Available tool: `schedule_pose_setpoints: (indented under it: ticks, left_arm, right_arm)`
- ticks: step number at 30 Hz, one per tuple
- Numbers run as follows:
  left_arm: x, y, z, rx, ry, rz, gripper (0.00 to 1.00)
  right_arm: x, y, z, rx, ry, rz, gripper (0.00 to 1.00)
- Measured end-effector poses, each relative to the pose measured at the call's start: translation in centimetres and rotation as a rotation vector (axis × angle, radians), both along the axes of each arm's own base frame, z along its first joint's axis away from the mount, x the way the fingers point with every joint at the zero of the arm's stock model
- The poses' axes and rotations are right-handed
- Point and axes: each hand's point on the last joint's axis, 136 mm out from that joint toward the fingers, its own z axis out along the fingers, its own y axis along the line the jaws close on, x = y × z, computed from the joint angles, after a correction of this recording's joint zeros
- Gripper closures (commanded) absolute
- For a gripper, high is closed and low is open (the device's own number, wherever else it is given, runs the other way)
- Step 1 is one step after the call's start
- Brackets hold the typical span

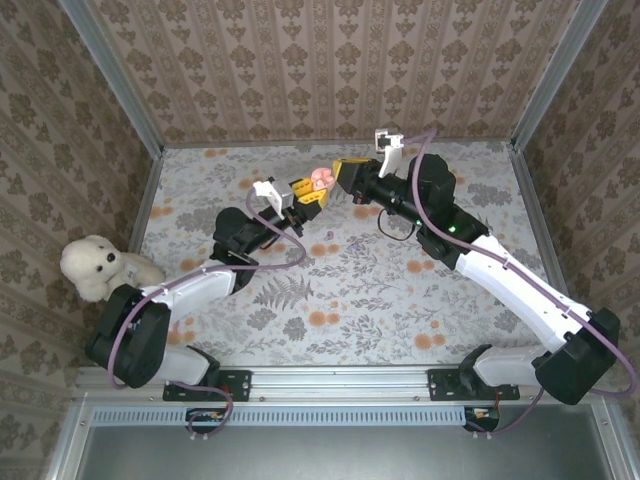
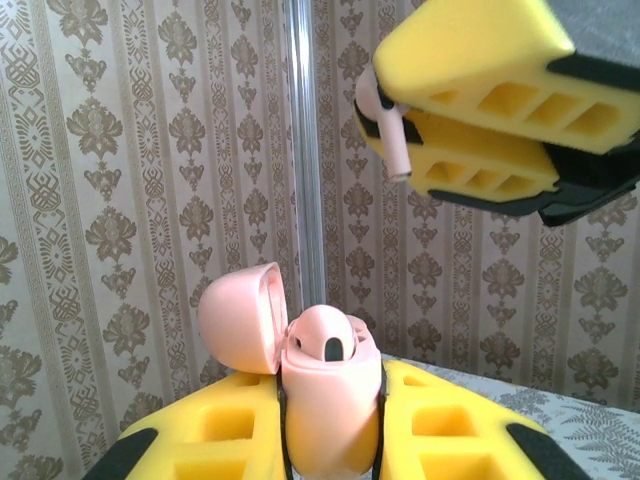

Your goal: Insert wireless bluetooth earbuds into charging case

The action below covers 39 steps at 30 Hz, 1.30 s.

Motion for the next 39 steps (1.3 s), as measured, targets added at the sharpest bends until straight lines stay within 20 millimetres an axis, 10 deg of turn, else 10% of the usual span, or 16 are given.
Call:
schedule_pose_setpoints:
  ticks: [39]
  left_arm:
    - [-0.2, -0.2, 0.9, -0.019, -0.013, -0.010, 1.00]
  right_arm:
    - [1.0, 1.0, -3.1, 0.005, 0.032, 0.030, 0.80]
